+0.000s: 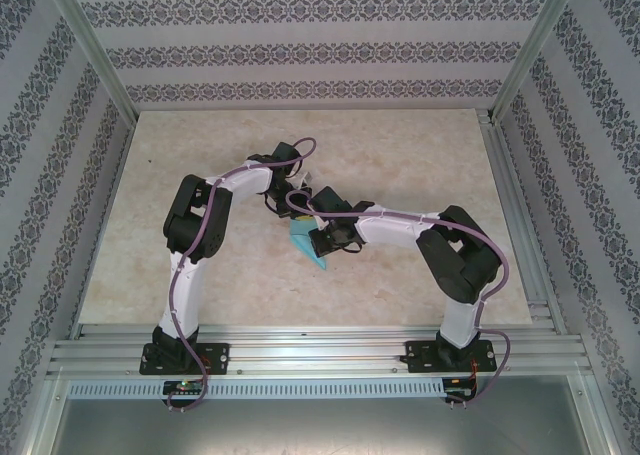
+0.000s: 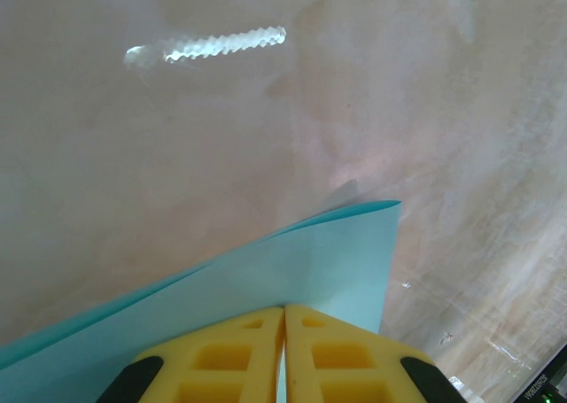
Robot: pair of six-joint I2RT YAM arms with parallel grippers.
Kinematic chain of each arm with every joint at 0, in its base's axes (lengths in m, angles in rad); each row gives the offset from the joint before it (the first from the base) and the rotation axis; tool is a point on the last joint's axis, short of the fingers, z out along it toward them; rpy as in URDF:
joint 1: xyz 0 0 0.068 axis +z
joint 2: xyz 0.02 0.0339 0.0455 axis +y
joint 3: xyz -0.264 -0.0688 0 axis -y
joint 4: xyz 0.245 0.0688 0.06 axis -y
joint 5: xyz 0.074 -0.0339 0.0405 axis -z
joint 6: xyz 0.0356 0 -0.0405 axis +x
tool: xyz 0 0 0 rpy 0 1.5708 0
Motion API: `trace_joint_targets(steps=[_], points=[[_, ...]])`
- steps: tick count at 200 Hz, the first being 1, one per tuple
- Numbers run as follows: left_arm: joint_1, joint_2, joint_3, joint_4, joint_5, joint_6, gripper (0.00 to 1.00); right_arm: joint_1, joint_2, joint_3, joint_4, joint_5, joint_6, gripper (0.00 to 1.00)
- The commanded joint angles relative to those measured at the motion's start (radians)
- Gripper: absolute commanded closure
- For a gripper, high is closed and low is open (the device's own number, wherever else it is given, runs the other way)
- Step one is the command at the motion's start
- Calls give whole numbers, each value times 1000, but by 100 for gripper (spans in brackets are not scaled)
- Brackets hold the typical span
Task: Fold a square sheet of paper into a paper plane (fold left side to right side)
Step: Third fold the triangle at the center of the table.
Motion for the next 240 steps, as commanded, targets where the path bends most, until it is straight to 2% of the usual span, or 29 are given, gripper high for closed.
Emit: trace_joint_targets(steps=[1, 240], points=[[-26, 67, -19, -29, -70, 25, 90, 14, -22, -13, 3, 12, 17, 100], [-28, 68, -25, -22, -68, 24, 90, 13, 44, 8, -12, 43, 21, 100]])
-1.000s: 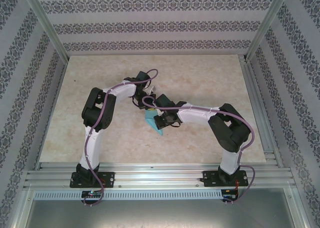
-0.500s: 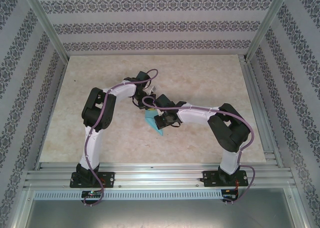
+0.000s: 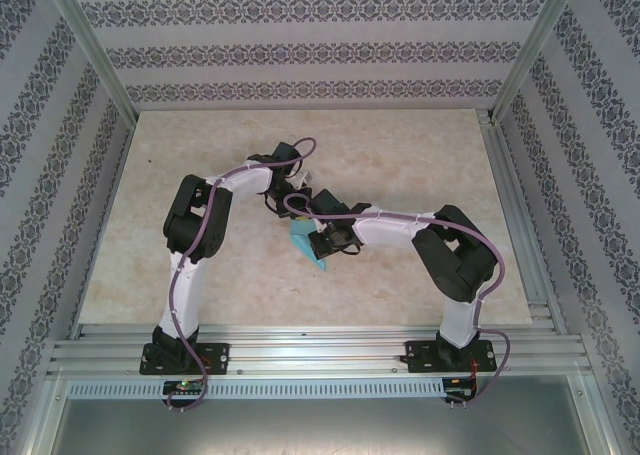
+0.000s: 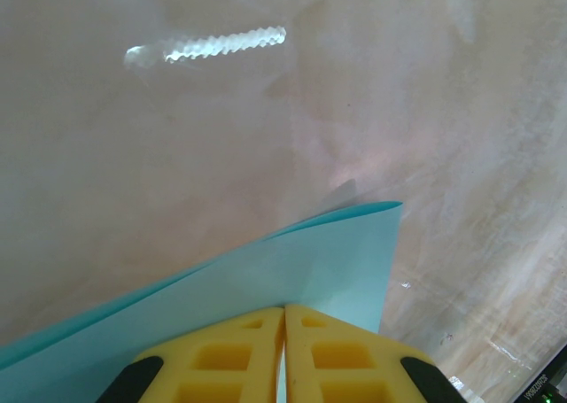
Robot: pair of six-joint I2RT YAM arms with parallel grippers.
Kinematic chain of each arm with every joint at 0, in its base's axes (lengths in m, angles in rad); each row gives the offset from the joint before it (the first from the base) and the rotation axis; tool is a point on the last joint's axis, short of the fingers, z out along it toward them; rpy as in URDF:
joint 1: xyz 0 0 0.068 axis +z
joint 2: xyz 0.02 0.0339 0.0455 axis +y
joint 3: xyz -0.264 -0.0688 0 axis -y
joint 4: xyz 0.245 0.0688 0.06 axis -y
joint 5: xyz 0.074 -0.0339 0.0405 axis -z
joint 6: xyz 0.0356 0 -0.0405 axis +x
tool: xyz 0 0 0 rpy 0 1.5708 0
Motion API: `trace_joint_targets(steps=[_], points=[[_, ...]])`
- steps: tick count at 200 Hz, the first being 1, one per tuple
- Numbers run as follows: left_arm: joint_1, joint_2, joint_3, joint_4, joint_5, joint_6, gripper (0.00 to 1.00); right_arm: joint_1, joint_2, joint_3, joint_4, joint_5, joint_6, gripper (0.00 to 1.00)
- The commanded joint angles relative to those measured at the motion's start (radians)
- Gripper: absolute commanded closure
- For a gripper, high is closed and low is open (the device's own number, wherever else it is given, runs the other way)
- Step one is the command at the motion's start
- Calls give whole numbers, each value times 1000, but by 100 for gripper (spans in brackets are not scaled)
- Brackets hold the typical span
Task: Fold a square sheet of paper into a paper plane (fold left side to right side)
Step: Third fold the triangle at the center of the table.
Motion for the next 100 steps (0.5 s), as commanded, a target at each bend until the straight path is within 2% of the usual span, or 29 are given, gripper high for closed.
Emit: trace_joint_targets(steps=[1, 100], points=[[-28, 68, -25, -22, -68, 25, 90, 4, 20, 8, -11, 22, 18, 100], [-28, 69, -25, -24, -68, 26, 91, -3, -5, 9, -19, 23, 18, 100]])
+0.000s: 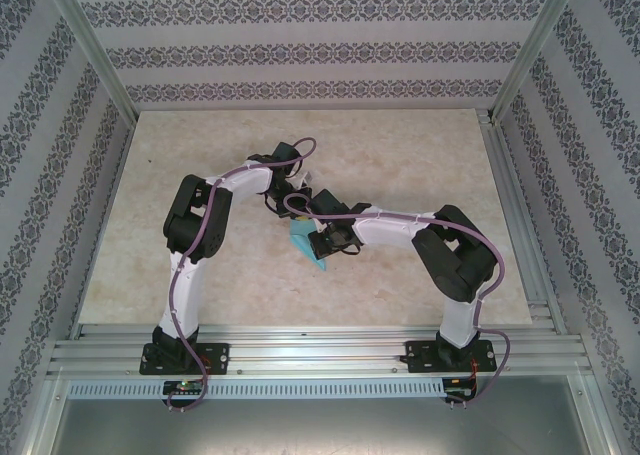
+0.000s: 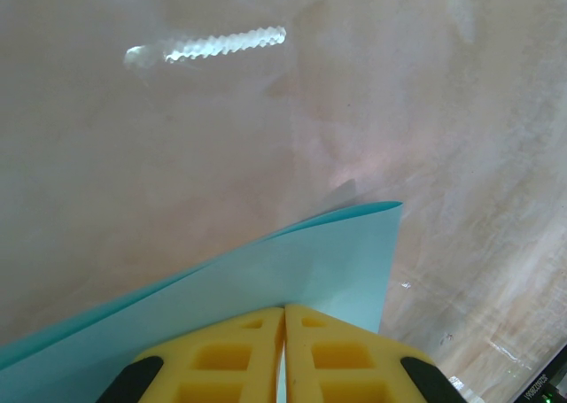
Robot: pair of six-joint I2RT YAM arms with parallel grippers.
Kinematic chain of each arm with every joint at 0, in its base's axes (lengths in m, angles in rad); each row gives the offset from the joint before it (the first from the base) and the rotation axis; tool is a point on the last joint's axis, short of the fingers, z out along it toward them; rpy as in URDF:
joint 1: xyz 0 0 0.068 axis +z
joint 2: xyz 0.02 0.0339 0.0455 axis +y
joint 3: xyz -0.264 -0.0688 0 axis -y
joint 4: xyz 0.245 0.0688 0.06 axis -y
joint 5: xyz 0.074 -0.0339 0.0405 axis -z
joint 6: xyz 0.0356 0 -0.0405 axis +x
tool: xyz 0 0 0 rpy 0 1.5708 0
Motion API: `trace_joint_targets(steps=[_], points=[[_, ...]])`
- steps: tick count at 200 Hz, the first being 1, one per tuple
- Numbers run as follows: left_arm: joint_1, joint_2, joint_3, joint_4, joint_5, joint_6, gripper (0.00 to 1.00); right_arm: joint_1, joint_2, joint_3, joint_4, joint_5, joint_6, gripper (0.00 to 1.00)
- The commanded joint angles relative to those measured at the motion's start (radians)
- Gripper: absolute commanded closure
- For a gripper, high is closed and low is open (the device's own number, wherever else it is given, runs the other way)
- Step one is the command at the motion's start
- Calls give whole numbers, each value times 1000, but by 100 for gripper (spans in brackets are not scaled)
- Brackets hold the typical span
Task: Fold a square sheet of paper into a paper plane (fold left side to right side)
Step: Third fold the triangle at the center of the table.
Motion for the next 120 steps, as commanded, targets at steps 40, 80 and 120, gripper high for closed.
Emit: trace_joint_targets(steps=[40, 80, 120], points=[[-29, 70, -24, -22, -68, 25, 90, -2, -29, 16, -28, 26, 16, 100], [-29, 70, -25, -23, -68, 26, 90, -2, -34, 15, -31, 23, 16, 100], [-30, 70, -24, -23, -67, 25, 91, -2, 4, 14, -34, 21, 12, 100]])
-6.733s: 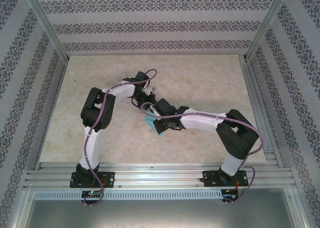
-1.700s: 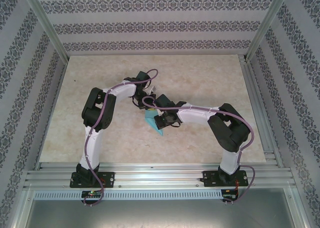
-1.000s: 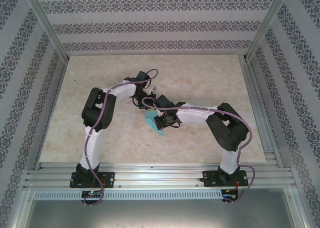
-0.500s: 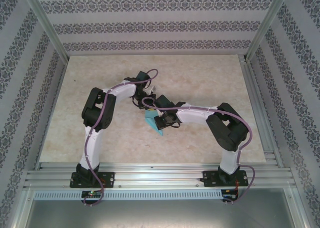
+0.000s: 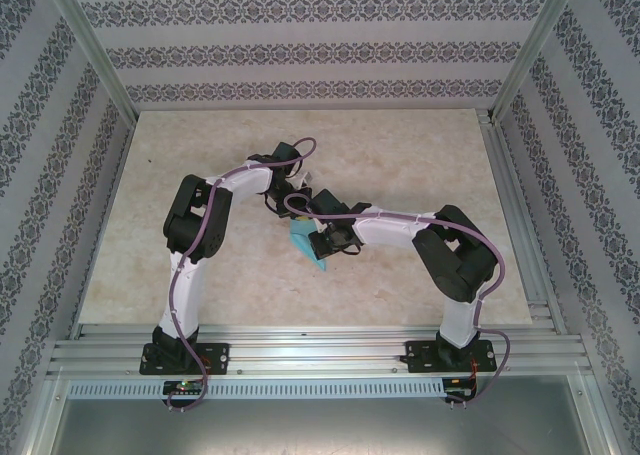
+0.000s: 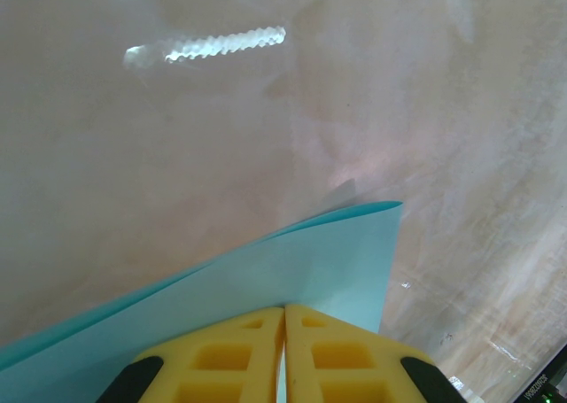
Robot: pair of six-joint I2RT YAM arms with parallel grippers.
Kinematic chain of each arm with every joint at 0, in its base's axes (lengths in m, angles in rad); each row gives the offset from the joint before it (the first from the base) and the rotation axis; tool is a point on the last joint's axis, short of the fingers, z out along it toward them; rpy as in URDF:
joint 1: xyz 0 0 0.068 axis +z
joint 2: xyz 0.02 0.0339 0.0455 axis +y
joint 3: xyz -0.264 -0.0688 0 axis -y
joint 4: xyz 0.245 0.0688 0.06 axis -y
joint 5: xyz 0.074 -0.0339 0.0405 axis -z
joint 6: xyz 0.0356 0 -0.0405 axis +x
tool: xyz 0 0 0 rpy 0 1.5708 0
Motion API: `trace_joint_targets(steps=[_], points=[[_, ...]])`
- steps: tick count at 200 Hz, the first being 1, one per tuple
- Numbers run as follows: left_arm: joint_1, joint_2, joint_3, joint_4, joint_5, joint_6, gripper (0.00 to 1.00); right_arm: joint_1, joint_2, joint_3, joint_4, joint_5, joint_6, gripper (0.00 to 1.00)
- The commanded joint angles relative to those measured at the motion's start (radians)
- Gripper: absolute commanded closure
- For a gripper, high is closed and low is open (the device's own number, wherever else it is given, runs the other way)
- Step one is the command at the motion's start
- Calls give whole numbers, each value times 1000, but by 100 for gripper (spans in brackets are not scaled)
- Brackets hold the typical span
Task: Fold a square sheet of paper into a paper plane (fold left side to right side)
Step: Third fold the triangle at the center of the table.
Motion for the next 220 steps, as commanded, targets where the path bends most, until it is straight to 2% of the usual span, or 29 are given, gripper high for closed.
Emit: trace_joint_targets(steps=[1, 56, 91, 148, 165, 191, 220], points=[[-29, 70, -24, -22, -67, 25, 91, -1, 9, 14, -23, 20, 12, 100], [-29, 54, -18, -29, -61, 26, 88, 4, 66, 26, -33, 17, 6, 100], [-25, 16, 24, -73, -61, 52, 82, 6, 84, 31, -47, 16, 3, 100], [44, -49, 102, -157, -64, 78, 72, 10, 93, 30, -45, 7, 1, 100], [71, -74, 80, -153, -68, 77, 68, 13, 93, 30, -47, 5, 1, 100], [111, -128, 14, -132, -65, 74, 68, 15, 94, 31, -46, 1, -1, 100], [164, -234, -150, -41, -23, 32, 73, 15, 93, 32, -49, -2, -6, 100]])
